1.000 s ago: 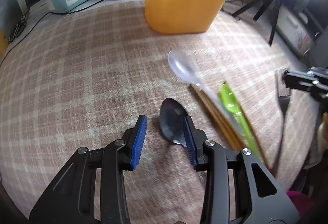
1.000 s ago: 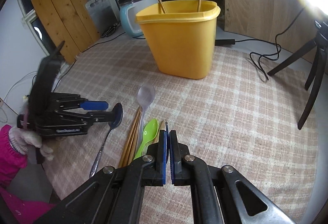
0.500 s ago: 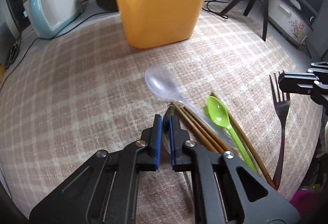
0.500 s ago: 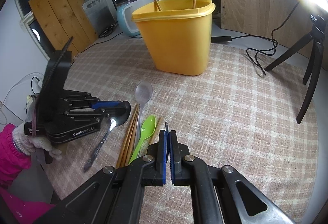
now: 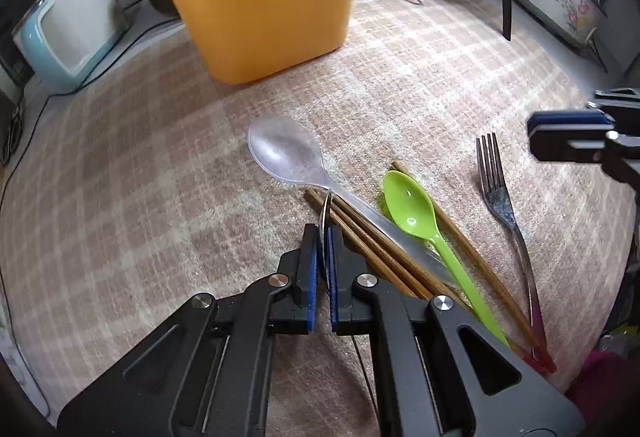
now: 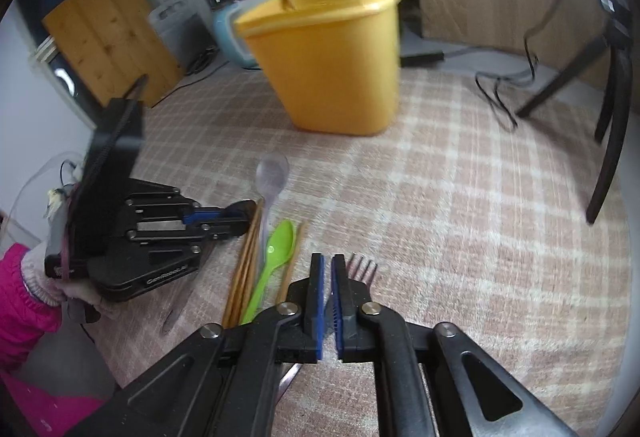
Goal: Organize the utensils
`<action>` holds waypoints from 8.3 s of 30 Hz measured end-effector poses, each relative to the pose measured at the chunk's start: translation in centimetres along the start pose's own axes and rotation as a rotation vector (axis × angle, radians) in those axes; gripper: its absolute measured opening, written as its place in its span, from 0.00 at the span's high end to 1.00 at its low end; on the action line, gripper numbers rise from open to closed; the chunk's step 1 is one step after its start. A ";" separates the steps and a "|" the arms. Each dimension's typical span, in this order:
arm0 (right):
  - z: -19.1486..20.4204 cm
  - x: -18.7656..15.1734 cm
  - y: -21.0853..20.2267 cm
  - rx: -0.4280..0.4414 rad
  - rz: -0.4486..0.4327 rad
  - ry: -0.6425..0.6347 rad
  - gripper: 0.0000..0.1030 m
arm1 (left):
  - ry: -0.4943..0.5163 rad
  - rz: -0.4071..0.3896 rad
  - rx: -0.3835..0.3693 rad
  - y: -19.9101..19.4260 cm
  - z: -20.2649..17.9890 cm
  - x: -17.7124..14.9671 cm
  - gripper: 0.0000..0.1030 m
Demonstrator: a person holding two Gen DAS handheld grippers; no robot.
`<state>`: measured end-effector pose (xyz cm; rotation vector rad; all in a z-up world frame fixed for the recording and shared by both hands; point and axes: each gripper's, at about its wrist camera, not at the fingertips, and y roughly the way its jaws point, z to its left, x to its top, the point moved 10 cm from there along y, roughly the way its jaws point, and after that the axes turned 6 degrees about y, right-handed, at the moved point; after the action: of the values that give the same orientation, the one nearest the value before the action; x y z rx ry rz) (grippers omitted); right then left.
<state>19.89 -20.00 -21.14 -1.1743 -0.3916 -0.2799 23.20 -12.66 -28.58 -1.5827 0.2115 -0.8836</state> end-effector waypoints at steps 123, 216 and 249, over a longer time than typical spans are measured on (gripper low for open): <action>5.2 19.6 -3.9 -0.232 -0.433 -0.095 1.00 | -0.264 -0.623 0.057 -11.1 16.0 19.1 0.99; 2.2 -5.2 3.4 -0.043 0.103 0.048 0.79 | -0.380 -0.064 0.027 -2.8 -1.1 -4.8 0.73; 1.1 -2.2 6.6 -0.033 0.274 0.052 0.96 | -0.405 -0.023 -0.142 -1.9 2.0 -3.9 0.94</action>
<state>20.43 -16.53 -27.23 -1.2352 -0.1782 -0.0786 21.14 -8.37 -28.33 -1.8630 -0.0334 -0.5575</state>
